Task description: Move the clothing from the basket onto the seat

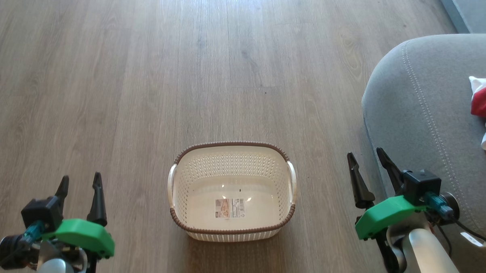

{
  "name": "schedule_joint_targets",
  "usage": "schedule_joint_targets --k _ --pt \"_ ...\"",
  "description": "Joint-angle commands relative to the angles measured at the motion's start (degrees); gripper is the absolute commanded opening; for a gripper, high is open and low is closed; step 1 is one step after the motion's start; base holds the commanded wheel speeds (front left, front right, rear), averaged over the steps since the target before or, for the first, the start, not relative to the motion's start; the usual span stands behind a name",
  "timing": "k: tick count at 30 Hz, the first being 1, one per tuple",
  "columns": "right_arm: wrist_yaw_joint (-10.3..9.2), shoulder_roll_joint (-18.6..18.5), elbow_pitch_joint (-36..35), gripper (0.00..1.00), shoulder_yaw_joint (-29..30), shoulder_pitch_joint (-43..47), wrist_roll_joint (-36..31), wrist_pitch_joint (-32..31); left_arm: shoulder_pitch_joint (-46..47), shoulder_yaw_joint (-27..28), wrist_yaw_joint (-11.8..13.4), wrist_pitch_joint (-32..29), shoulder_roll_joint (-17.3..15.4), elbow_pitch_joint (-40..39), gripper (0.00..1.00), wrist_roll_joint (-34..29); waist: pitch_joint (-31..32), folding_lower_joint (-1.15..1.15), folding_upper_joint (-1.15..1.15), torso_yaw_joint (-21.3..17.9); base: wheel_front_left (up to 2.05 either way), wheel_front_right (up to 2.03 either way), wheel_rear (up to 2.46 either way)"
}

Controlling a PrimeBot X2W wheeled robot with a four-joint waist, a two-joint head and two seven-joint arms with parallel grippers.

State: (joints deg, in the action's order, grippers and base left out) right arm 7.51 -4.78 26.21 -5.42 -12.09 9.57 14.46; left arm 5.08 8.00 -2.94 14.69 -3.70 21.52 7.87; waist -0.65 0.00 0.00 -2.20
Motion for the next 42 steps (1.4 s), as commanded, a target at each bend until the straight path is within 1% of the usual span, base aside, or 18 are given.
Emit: schedule_joint_targets --k 1,9,13,14,16,20,41,42 --pt "-0.02 0.7 -1.5 1.0 -0.9 -0.7 0.1 0.5 0.8 2.4 -0.4 0.3 -0.3 -1.9 1.0 -0.7 0.0 0.0 0.0 0.0 0.0 0.0 0.0" --pt "-0.02 1.0 -0.9 1.0 -1.4 -0.9 -0.3 0.5 0.4 3.4 -1.5 0.3 0.3 -2.5 1.0 -1.8 -0.2 0.0 0.0 -0.2 0.0 0.0 0.0" --pt "-0.02 1.1 -1.0 1.0 -1.4 -1.0 -0.4 0.5 0.4 3.5 -2.3 0.3 0.5 -2.3 1.0 -1.4 -0.1 0.0 0.0 -0.3 0.0 0.0 0.0" --pt "0.0 0.7 0.8 0.0 -0.1 0.0 -0.1 0.0 -0.9 1.4 -2.0 0.0 1.0 -0.1 0.0 -1.4 -0.1 0.0 0.0 -0.3 0.0 0.0 0.0" --pt "0.0 0.7 2.4 0.0 -0.2 0.5 -0.1 -0.1 -1.4 1.3 -1.9 -0.1 1.2 1.5 0.0 -1.3 -0.1 0.0 0.0 -0.3 0.0 0.0 0.0" --pt "0.0 0.8 2.2 0.0 0.4 0.4 2.5 -0.9 -0.8 1.9 -2.0 -1.3 1.1 1.8 0.0 1.0 -0.1 0.0 0.0 -0.2 0.0 0.0 0.0" --pt "0.0 1.0 -0.5 0.0 2.3 1.6 16.4 -4.3 -0.9 0.8 -2.5 -4.4 1.1 -0.2 0.0 15.7 0.0 0.0 0.0 0.2 0.0 0.0 0.0" --pt "0.0 1.0 -0.5 0.0 2.3 1.6 16.4 -4.3 -0.9 0.8 -2.5 -4.4 1.1 -0.2 0.0 15.7 0.0 0.0 0.0 0.2 0.0 0.0 0.0"
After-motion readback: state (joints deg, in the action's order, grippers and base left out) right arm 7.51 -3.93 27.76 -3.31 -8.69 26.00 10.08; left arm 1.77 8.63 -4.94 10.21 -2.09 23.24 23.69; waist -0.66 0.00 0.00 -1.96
